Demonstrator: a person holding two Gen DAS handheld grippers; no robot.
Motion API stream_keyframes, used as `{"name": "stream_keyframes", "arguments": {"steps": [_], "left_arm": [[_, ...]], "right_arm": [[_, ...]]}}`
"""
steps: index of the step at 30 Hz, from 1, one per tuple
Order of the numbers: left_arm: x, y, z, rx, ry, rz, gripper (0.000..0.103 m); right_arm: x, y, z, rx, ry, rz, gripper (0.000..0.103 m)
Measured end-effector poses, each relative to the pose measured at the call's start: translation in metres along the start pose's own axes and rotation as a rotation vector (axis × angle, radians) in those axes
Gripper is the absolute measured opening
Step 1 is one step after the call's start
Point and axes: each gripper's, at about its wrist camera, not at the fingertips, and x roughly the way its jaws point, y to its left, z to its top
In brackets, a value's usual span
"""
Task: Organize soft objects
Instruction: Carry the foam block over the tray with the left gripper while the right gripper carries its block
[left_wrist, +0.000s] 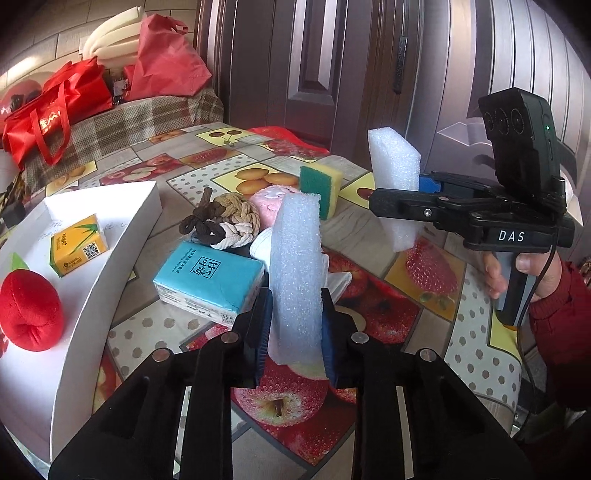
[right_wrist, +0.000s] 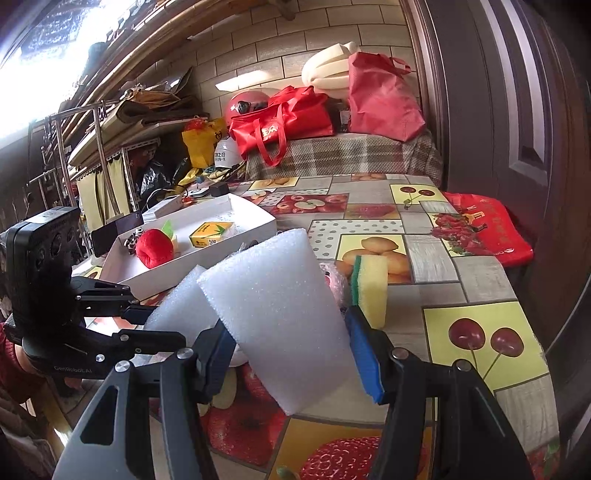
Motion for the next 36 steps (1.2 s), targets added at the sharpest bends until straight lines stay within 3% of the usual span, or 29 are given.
{"name": "stream_keyframes", "arguments": {"steps": [8, 12, 16, 23, 36], "left_arm": [[-0.015, 0.006, 0.001, -0.033, -0.078, 0.006, 0.018], [-0.026, 0.005, -0.001, -0.024, -0.132, 0.013, 0.018], [-0.042, 0.006, -0.003, 0.036, -0.237, 0.076, 0.019], [-0.065, 0.036, -0.010, 0.000, -0.320, 0.148, 0.019], [-0.095, 0.068, -0.029, -0.036, -0.387, 0.221, 0.019]], "right_arm": [[-0.009, -0.003, 0.001, 0.017, -0.056, -0.063, 0.059], [-0.016, -0.007, 0.003, 0.073, -0.128, -0.109, 0.059], [-0.017, 0.003, 0.006, 0.113, -0.202, -0.141, 0.059], [-0.015, 0.020, 0.009, 0.148, -0.273, -0.168, 0.059], [0.003, 0.052, 0.013, 0.098, -0.255, -0.165, 0.059]]}}
